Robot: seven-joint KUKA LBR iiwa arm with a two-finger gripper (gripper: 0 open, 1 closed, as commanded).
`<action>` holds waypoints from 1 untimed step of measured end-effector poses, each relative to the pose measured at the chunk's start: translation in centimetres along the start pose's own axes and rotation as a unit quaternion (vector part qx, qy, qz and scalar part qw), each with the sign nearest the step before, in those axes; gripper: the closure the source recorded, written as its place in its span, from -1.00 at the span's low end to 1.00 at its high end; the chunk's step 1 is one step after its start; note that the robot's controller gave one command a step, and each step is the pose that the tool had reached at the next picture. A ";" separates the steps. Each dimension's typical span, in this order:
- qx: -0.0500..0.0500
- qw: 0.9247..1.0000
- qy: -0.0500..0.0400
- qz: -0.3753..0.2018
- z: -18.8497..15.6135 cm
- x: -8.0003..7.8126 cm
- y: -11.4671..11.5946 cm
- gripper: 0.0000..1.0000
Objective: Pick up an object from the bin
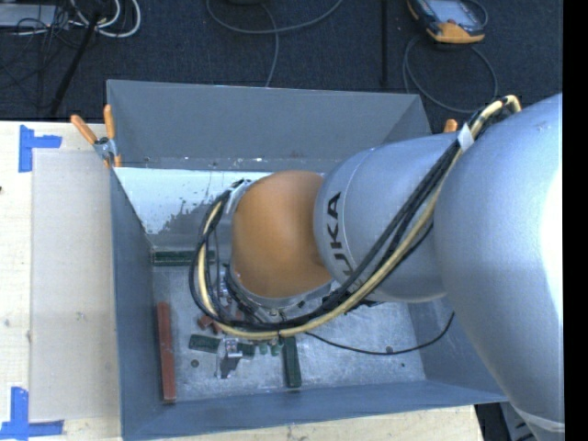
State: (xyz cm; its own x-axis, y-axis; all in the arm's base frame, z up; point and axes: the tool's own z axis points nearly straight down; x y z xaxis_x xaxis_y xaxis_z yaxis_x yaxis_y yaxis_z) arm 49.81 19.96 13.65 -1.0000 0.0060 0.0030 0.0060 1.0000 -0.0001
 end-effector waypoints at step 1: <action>0.000 1.000 0.000 0.000 0.0 0.0 0.0 1.00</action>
Offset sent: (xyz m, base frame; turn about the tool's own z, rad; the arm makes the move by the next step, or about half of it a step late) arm 0.0000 0.0000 0.0000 0.0000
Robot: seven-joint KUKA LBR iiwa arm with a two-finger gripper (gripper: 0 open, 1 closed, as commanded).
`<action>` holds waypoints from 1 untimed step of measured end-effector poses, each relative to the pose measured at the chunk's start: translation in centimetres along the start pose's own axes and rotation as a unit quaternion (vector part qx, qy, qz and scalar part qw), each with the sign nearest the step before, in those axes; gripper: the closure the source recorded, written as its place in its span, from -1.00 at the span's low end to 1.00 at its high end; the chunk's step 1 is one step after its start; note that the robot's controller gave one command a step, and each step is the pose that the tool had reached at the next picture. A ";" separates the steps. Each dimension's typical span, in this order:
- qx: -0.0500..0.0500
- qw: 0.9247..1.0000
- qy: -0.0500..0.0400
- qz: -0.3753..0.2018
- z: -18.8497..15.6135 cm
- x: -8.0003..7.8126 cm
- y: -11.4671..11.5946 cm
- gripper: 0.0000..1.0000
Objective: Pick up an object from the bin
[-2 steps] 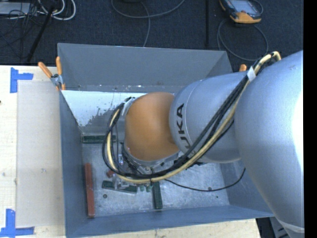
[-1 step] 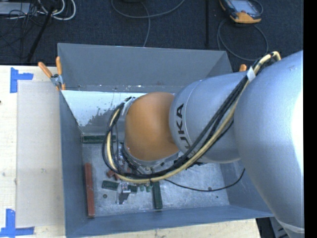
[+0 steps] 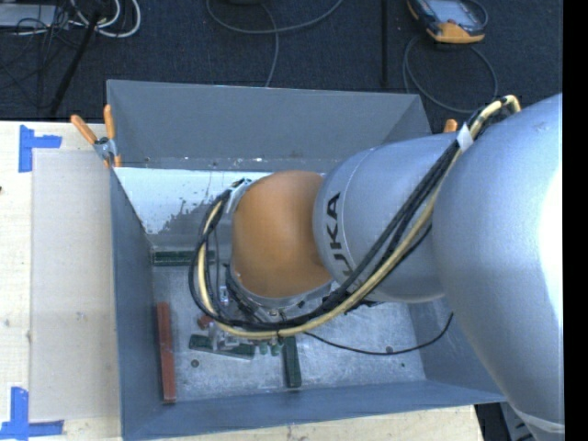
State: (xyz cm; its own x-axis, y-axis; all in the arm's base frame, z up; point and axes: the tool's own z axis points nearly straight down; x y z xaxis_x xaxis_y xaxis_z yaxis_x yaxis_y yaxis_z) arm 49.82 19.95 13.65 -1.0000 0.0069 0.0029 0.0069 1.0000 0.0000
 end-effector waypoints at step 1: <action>0.000 1.000 0.000 0.000 0.0 0.0 0.0 -1.00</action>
Offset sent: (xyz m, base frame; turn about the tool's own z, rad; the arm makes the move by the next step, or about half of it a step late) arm 0.0000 0.0000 0.0000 0.0000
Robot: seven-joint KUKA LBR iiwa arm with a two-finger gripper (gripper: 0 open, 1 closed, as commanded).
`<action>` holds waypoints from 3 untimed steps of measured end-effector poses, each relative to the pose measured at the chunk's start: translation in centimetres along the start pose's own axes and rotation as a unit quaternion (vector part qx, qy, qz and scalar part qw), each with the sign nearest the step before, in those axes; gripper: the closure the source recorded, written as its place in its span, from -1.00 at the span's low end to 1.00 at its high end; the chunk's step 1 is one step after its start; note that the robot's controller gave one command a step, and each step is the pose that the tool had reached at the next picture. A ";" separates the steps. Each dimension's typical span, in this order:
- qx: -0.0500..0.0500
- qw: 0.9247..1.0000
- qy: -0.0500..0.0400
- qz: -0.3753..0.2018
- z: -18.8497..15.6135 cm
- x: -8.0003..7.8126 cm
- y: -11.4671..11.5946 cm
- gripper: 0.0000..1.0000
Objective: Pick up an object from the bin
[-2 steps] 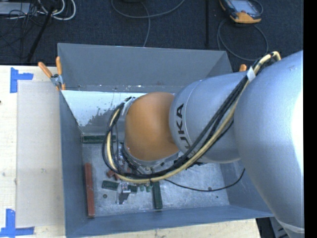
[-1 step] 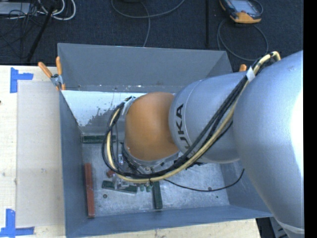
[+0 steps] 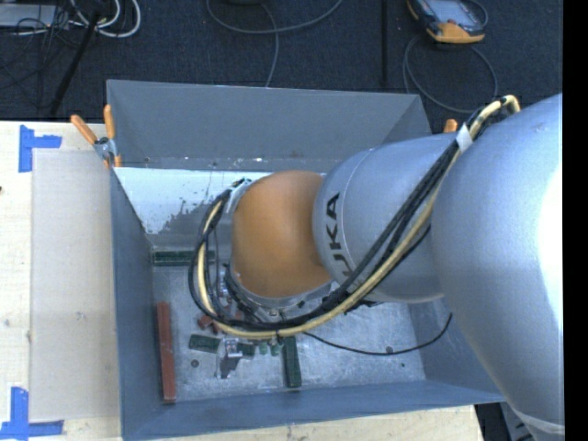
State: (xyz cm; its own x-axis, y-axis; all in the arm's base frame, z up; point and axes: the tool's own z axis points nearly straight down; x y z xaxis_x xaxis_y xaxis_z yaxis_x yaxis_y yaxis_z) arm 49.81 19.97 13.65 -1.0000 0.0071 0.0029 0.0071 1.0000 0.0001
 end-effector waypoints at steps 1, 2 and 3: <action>0.000 1.000 0.000 0.000 0.0 0.0 0.0 -1.00; 0.001 1.000 0.000 -0.032 -1.1 0.1 0.4 -1.00; -0.004 0.991 -0.011 -0.135 5.8 -3.8 -1.6 1.00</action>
Offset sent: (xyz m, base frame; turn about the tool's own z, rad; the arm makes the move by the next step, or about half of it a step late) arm -0.0022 0.0142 0.0304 -0.1529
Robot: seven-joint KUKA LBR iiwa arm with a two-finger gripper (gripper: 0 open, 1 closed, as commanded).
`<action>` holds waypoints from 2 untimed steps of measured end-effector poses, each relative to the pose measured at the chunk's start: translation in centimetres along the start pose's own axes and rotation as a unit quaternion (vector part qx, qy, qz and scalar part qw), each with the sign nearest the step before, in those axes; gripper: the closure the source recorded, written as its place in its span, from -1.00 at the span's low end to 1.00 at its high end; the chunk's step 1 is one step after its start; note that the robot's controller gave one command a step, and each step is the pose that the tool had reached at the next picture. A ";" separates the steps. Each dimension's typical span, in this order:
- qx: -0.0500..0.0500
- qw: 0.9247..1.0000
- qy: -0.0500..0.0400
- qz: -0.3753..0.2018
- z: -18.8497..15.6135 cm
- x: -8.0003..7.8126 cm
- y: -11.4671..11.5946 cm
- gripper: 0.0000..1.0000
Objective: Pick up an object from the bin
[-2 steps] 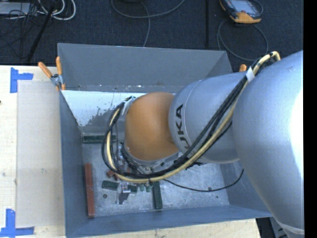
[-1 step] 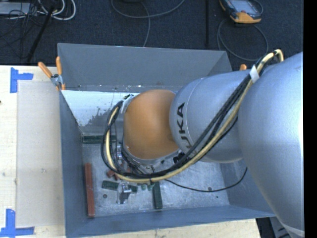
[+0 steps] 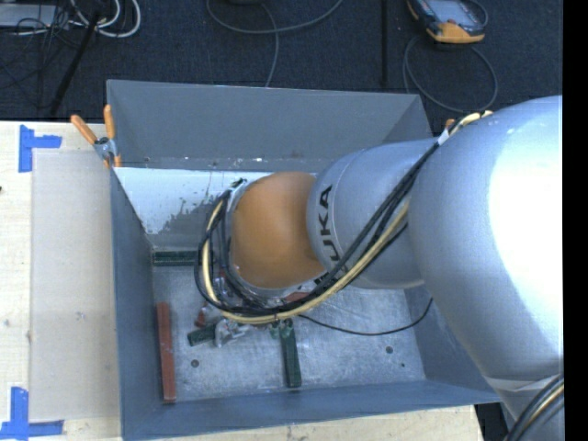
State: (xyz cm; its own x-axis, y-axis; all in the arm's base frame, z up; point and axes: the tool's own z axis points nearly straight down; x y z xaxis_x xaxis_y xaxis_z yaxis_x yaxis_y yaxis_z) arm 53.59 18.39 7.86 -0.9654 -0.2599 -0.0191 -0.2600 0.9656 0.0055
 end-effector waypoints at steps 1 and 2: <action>0.000 1.000 0.000 0.000 0.0 0.0 0.0 1.00; 0.003 1.000 0.008 0.006 -19.2 0.3 0.3 1.00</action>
Offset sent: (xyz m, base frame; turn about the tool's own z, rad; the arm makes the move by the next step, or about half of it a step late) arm -0.0074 -0.0008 0.1914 0.0120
